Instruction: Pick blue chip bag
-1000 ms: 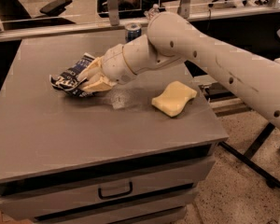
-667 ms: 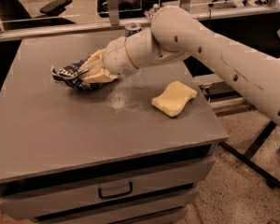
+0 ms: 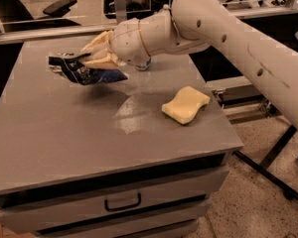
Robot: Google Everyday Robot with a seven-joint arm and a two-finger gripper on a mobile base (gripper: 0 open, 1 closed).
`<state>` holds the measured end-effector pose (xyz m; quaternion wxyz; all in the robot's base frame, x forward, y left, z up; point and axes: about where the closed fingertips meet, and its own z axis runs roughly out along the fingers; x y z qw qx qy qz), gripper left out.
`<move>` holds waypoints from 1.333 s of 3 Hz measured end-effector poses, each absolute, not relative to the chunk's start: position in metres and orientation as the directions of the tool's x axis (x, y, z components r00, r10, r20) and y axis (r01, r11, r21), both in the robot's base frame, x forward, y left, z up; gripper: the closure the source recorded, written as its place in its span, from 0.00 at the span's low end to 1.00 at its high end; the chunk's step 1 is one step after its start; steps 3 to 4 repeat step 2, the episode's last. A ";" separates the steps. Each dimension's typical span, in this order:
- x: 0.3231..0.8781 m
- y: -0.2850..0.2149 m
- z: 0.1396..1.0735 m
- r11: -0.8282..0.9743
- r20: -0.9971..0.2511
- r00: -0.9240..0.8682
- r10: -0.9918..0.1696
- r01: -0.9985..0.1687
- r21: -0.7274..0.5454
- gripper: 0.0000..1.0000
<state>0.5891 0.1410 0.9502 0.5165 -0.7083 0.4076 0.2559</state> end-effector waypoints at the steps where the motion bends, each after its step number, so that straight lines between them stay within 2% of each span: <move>1: 0.587 0.138 0.970 -0.142 -0.796 0.549 -0.255 -0.835 -0.531 1.00; 4: 0.586 0.138 0.970 -0.143 -0.796 0.549 -0.255 -0.835 -0.531 1.00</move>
Offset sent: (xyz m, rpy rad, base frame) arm -0.0021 -0.0033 0.0175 0.0426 -0.0014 0.0344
